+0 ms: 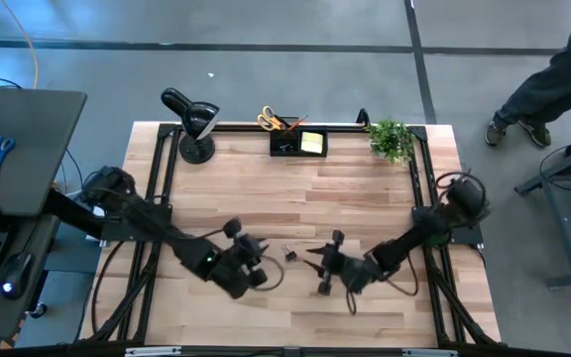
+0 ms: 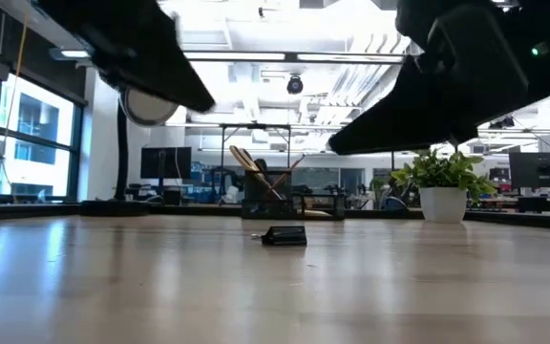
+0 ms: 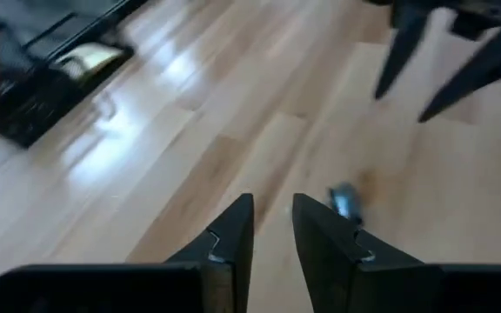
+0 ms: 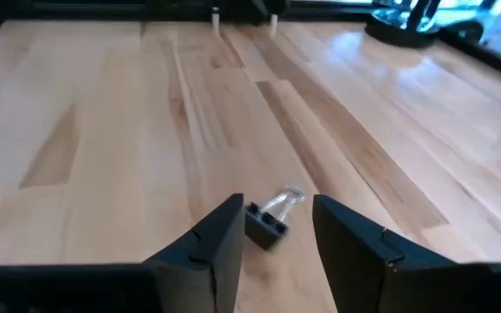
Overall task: Pick and place office supplies into organizer
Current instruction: Put the black binder clip into the black desk organizer, then return to Home Position
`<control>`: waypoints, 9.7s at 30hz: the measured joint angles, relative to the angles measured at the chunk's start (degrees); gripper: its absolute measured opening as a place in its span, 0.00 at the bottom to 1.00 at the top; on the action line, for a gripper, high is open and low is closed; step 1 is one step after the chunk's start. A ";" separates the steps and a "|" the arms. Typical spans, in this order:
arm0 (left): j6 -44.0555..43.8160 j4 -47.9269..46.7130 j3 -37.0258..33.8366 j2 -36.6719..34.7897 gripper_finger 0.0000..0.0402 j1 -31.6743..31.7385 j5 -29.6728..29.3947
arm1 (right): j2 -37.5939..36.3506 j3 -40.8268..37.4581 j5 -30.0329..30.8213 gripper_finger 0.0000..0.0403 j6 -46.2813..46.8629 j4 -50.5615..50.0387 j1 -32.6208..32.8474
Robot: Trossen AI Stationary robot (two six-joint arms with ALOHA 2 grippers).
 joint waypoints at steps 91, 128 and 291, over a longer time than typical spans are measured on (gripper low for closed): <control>21.52 52.50 -22.31 -2.88 0.18 -3.67 32.42 | 11.67 24.89 6.70 0.36 8.93 -34.51 -9.78; 22.88 53.85 -22.31 -2.82 0.18 -3.67 30.12 | 2.35 24.95 -40.69 0.36 -34.90 -27.25 -58.24; 29.66 30.85 -56.02 -96.08 0.02 36.11 58.23 | -85.75 -33.32 -32.81 0.00 -12.23 -28.66 -31.13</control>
